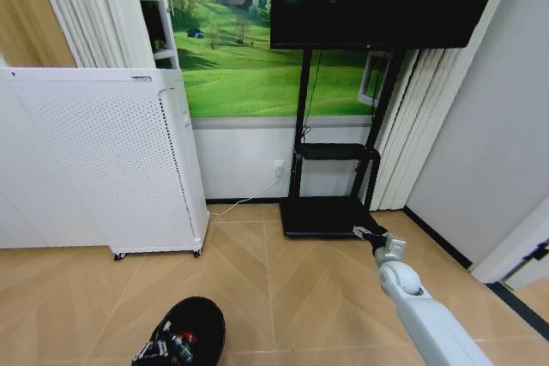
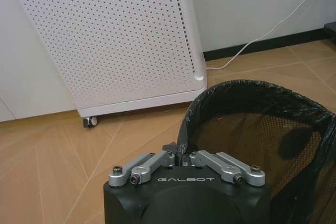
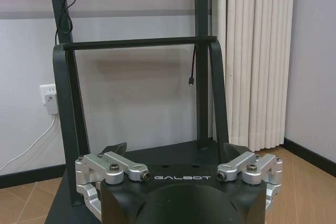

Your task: Pick up the trash bin and place the garbage on the floor into it.

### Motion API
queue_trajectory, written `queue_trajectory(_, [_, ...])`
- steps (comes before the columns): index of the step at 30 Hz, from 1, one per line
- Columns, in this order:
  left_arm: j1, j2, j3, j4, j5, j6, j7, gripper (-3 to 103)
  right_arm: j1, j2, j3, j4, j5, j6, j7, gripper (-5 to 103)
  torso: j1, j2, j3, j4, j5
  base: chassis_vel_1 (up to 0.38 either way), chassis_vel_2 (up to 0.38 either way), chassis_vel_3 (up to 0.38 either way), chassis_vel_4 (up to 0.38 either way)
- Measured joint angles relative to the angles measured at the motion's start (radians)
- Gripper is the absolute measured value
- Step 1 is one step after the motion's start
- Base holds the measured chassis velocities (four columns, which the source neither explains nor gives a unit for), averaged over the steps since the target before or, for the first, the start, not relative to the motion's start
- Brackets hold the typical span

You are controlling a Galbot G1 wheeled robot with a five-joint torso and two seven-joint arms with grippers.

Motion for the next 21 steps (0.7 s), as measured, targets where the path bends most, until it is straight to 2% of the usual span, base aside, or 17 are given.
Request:
queue_trajectory(3, [0.002, 0.0, 0.002, 0.001, -0.002, 0.0, 0.001, 3, 0.0, 0.0, 0.0, 0.0, 0.0, 0.0, 0.0, 100, 0.0, 0.0, 0.0, 0.0, 0.0002, 0.0, 0.0, 0.0, 0.0])
queue_trajectory(5, [0.004, 0.0, 0.002, 0.003, -0.002, -0.001, 0.007, 12, 0.0, 0.0, 0.0, 0.0, 0.0, 0.0, 0.0, 100, 0.0, 0.0, 0.0, 0.0001, 0.0003, 0.0, 0.0, 0.0, 0.0])
queue_trajectory(8, [0.005, -0.001, 0.003, 0.006, -0.002, -0.004, 0.01, 18, 0.0, 0.0, 0.0, 0.0, 0.0, 0.0, 0.0, 100, 0.0, 0.0, 0.0, 0.0001, 0.0003, 0.0, 0.0, 0.0, 0.0])
queue_trajectory(9, [0.005, -0.001, 0.003, 0.009, -0.002, -0.008, 0.011, 28, 0.0, 0.0, 0.0, 0.0, 0.0, 0.0, 0.0, 100, 0.0, 0.0, 0.0, 0.0, 0.0002, 0.0, 0.0, 0.0, 0.0])
queue_trajectory(10, [0.005, -0.002, 0.003, 0.011, -0.002, -0.011, 0.012, 28, 0.0, 0.0, 0.0, 0.0, 0.0, 0.0, 0.0, 100, 0.0, 0.0, 0.0, 0.0001, 0.0003, 0.0, 0.0, 0.0, 0.0])
queue_trajectory(12, [0.005, -0.002, 0.003, 0.013, -0.002, -0.015, 0.012, 39, 0.0, 0.0, 0.0, 0.0, 0.0, 0.0, 0.0, 100, 0.0, 0.0, 0.0, 0.0001, 0.0002, 0.0, 0.0, 0.0, 0.0])
queue_trajectory(13, [0.005, -0.002, 0.003, 0.013, -0.002, -0.015, 0.012, 39, 0.0, 0.0, 0.0, 0.0, 0.0, 0.0, 0.0, 100, 0.0, 0.0, 0.0, 0.0001, 0.0002, 0.0, 0.0, 0.0, 0.0])
queue_trajectory(17, [0.001, 0.001, 0.002, 0.009, -0.003, -0.018, 0.013, 60, 0.0, 0.0, 0.0, 0.0, 0.0, 0.0, 0.0, 100, 0.0, 0.0, 0.0, 0.0, 0.0002, 0.0, 0.0, 0.0, 0.0])
queue_trajectory(19, [0.0, 0.002, 0.002, 0.007, -0.003, -0.018, 0.013, 60, 0.0, 0.0, 0.0, 0.0, 0.0, 0.0, 0.0, 100, 0.0, 0.0, 0.0, 0.0, 0.0002, 0.0, 0.0, 0.0, 0.0])
queue_trajectory(20, [0.0, 0.004, 0.002, 0.006, -0.003, -0.018, 0.013, 72, 0.0, 0.0, 0.0, 0.0, 0.0, 0.0, 0.0, 100, 0.0, 0.0, 0.0, 0.0, 0.0002, 0.0, 0.0, 0.0, 0.0])
queue_trajectory(21, [0.0, 0.004, 0.002, 0.006, -0.003, -0.018, 0.013, 72, 0.0, 0.0, 0.0, 0.0, 0.0, 0.0, 0.0, 100, 0.0, 0.0, 0.0, 0.0, 0.0002, 0.0, 0.0, 0.0, 0.0])
